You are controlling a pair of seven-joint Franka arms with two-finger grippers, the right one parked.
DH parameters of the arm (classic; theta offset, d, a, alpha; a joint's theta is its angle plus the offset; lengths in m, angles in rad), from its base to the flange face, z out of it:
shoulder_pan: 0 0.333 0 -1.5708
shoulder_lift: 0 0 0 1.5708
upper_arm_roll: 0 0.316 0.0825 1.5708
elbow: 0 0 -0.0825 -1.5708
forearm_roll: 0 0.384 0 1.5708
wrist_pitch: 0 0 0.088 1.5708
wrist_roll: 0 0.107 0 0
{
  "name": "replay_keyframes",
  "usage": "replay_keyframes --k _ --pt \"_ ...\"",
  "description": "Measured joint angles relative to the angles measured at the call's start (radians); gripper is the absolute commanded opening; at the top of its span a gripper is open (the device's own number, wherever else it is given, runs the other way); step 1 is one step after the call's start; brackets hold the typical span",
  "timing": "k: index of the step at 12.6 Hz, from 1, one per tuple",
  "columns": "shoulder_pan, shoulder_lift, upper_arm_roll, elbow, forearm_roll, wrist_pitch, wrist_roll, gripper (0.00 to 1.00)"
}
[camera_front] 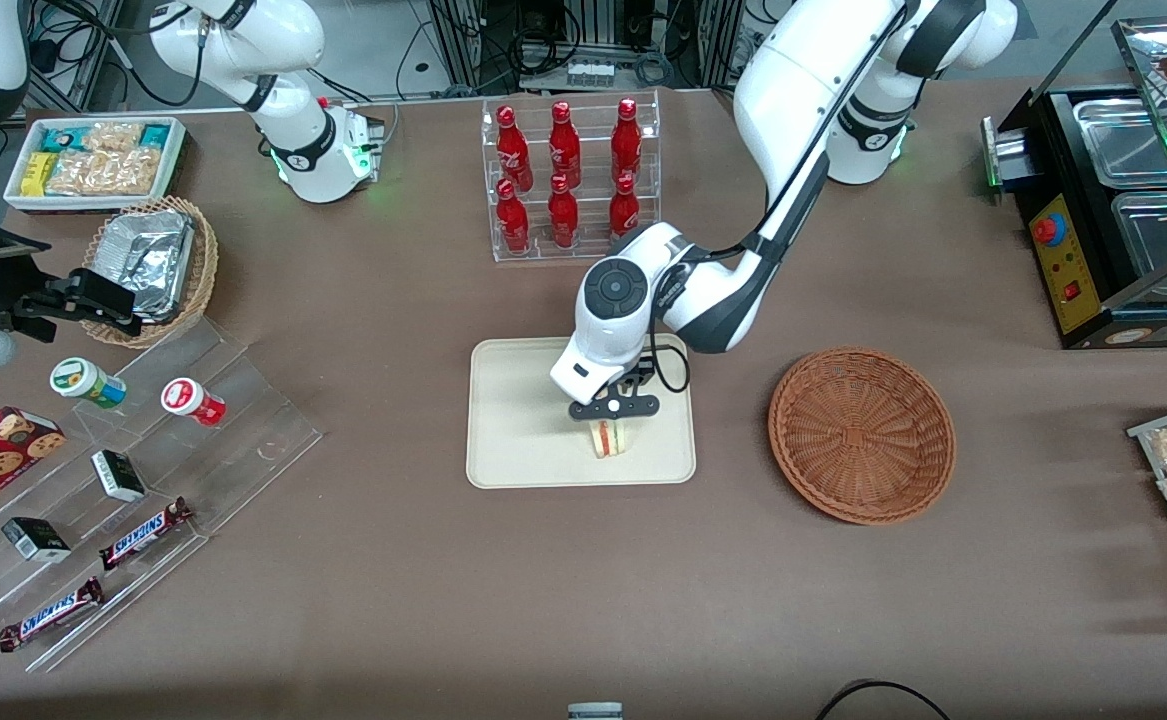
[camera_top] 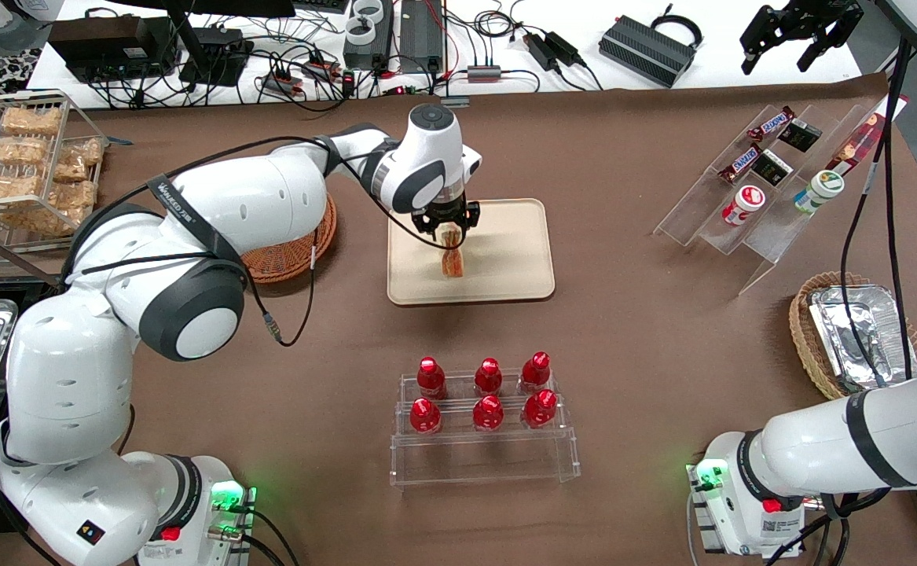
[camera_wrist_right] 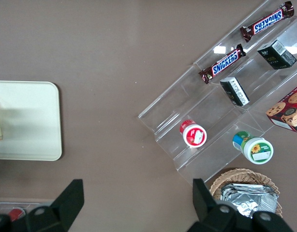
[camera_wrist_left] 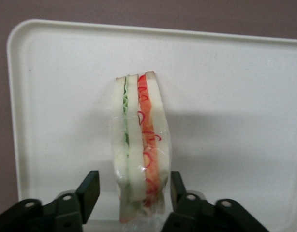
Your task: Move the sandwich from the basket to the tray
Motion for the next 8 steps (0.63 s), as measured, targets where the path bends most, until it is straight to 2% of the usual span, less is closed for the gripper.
replay_keyframes --k 3,8 --pt "0.033 -0.113 0.013 0.027 -0.007 -0.192 -0.004 1.0" --pt "0.212 -0.348 0.021 0.03 -0.036 -0.491 0.042 1.0"
